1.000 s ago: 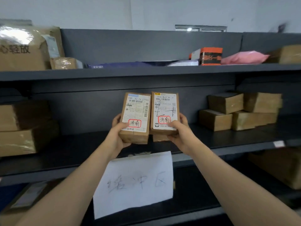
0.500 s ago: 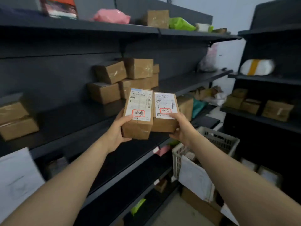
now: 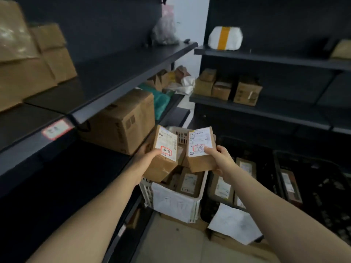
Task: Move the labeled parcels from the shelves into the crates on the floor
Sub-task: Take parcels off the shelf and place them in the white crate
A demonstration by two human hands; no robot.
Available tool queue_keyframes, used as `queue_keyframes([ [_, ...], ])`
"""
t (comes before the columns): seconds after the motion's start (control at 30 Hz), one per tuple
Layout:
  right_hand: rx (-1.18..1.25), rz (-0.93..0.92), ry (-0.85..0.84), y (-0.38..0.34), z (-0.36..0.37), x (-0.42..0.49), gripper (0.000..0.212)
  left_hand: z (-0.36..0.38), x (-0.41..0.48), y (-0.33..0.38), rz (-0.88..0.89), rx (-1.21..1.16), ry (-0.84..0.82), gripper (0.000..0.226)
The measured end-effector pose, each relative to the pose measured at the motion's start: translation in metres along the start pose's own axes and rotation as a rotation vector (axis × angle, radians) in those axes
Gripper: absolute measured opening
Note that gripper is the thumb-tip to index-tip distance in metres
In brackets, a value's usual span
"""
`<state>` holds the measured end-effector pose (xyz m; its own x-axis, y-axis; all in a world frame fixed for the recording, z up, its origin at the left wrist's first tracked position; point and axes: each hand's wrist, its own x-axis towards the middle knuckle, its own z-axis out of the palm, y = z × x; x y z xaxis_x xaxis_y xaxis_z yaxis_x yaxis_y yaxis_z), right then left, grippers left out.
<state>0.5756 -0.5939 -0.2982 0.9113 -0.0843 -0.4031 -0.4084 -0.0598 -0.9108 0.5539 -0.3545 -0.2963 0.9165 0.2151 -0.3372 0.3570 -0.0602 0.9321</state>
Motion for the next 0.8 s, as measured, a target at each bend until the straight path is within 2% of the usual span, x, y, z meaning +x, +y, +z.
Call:
queue_keyframes([
  [0.2, -0.069, 0.119, 0.044, 0.046, -0.012, 0.100, 0.086, 0.031, 0.104, -0.042, -0.070, 0.188, 0.040, 0.080],
  [0.3, -0.124, 0.241, -0.020, 0.067, 0.007, 0.161, 0.107, 0.038, 0.158, -0.060, -0.078, 0.297, 0.081, 0.079],
  [0.37, -0.155, 0.325, -0.062, 0.085, 0.024, 0.197, 0.109, 0.041, 0.186, -0.070, -0.057, 0.418, 0.132, 0.077],
  [0.43, -0.193, 0.377, -0.091, 0.106, 0.040, 0.229, 0.111, 0.049, 0.204, -0.078, 0.002, 0.570, 0.135, 0.081],
  [0.57, -0.252, 0.431, -0.101, 0.161, 0.067, 0.293, 0.133, 0.067, 0.235, -0.097, 0.169, 0.928, 0.178, 0.080],
  [0.7, -0.257, 0.442, -0.167, 0.171, 0.092, 0.313, 0.126, 0.072, 0.266, -0.125, 0.305, 1.158, 0.208, 0.084],
  [0.8, -0.344, 0.474, -0.170, 0.187, 0.112, 0.332, 0.131, 0.072, 0.281, -0.142, 0.378, 1.248, 0.203, 0.085],
])
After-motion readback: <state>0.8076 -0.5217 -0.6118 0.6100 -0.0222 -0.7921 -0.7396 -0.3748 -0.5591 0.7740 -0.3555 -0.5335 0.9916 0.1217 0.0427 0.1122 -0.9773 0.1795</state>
